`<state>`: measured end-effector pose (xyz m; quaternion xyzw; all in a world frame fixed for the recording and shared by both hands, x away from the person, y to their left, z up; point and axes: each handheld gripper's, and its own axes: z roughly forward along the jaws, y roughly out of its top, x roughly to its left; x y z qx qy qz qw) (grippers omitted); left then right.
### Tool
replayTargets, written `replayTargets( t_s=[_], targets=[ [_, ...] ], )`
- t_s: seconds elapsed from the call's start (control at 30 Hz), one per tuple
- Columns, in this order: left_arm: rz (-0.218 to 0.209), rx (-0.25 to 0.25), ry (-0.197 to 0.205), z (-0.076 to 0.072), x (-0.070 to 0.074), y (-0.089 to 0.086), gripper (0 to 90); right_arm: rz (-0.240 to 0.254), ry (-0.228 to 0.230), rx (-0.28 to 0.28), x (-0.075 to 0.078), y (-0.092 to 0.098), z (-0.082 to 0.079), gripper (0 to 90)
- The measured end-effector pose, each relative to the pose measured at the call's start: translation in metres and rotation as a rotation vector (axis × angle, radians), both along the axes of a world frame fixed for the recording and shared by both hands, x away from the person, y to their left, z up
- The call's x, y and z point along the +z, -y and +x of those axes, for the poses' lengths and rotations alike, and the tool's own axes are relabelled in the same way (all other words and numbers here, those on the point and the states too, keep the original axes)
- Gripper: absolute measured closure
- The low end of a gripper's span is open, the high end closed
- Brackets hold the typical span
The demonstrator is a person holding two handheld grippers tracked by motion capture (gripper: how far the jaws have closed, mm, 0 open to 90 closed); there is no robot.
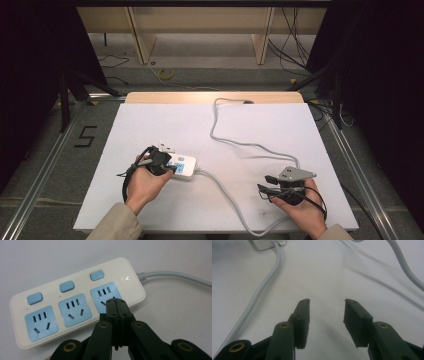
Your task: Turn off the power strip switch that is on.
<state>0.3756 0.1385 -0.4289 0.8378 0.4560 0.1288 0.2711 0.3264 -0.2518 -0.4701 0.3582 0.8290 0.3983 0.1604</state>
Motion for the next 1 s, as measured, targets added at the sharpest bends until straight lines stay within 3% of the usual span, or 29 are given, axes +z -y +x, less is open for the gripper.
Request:
replayTargets(
  t_s=[1.0],
  targets=[
    [0.024, -0.005, -0.02, 0.013, 0.002, 0.008, 89.6, 0.0, -0.003, 0.003, 0.0, 0.0, 0.0, 56.5]
  ],
)
